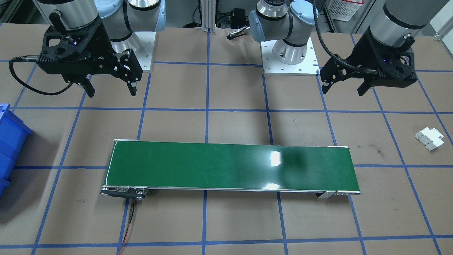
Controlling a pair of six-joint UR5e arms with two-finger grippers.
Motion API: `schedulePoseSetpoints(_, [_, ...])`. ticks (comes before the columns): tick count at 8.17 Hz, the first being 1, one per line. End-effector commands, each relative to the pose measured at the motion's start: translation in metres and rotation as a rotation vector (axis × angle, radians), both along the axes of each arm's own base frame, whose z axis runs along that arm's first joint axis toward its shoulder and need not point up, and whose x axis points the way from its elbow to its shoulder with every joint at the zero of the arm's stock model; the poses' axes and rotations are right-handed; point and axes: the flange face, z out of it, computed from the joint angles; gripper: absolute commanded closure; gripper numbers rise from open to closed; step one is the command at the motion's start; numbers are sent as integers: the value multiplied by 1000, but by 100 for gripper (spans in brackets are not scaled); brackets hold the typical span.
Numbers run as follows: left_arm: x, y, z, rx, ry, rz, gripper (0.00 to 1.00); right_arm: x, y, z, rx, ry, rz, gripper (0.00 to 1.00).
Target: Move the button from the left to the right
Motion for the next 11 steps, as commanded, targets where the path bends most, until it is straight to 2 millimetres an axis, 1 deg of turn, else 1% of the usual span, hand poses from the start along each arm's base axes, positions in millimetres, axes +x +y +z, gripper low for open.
schedulePoseSetpoints(1, [-9, 0, 1, -5, 0, -14, 0, 2, 2, -2, 14, 4, 4, 0])
schedulePoseSetpoints(7, [-9, 0, 2, -11, -1, -12, 0, 3, -2, -12, 35, 0, 7, 0])
schedulePoseSetpoints(11, [-9, 0, 2, -11, -1, -12, 0, 4, -2, -8, 23, -10, 8, 0])
